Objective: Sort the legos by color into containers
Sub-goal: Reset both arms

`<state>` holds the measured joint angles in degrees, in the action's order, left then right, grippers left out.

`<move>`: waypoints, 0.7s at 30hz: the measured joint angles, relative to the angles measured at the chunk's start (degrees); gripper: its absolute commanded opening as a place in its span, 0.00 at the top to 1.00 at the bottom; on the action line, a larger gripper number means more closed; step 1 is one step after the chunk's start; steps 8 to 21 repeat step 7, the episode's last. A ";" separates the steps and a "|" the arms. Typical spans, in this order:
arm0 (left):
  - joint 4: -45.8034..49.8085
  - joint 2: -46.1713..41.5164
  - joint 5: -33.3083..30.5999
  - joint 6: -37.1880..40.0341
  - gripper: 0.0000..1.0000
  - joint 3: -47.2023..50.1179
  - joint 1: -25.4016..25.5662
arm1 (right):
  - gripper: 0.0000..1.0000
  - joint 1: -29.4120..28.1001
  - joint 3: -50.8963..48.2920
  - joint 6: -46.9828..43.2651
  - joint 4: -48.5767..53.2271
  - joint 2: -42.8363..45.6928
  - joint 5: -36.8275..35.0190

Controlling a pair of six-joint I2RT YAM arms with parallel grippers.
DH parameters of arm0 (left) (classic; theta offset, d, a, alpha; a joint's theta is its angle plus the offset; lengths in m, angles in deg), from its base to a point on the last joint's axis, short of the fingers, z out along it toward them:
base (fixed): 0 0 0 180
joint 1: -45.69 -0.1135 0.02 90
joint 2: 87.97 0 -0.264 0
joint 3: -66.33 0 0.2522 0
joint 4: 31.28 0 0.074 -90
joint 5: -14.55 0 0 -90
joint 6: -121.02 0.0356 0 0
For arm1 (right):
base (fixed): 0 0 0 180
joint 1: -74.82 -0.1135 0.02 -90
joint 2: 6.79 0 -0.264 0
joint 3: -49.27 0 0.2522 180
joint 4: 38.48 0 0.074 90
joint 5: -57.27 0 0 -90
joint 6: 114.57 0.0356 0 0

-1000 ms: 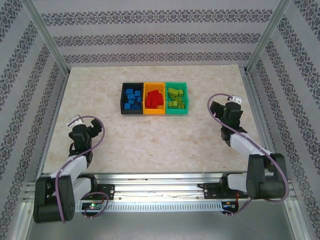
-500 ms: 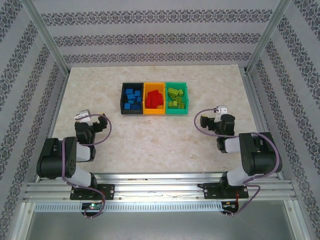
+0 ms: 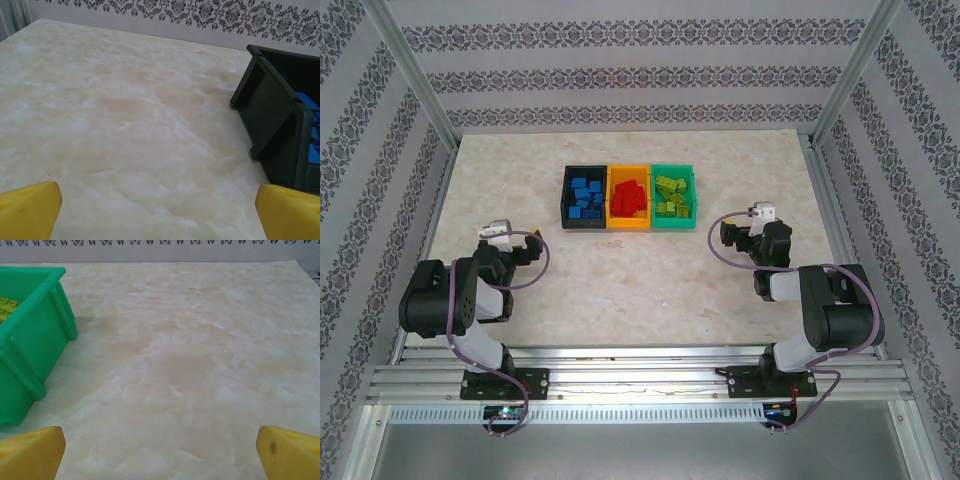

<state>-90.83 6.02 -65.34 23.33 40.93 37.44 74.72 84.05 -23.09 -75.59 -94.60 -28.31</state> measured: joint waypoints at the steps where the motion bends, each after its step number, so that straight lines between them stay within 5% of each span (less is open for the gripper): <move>1: -0.09 0.00 -0.02 0.00 0.01 0.00 0.00 | 0.02 0.00 0.00 0.00 0.00 0.00 0.00; 21: -0.50 0.00 -0.02 0.00 0.01 0.00 0.00 | 0.02 0.00 0.00 0.00 0.00 0.00 0.02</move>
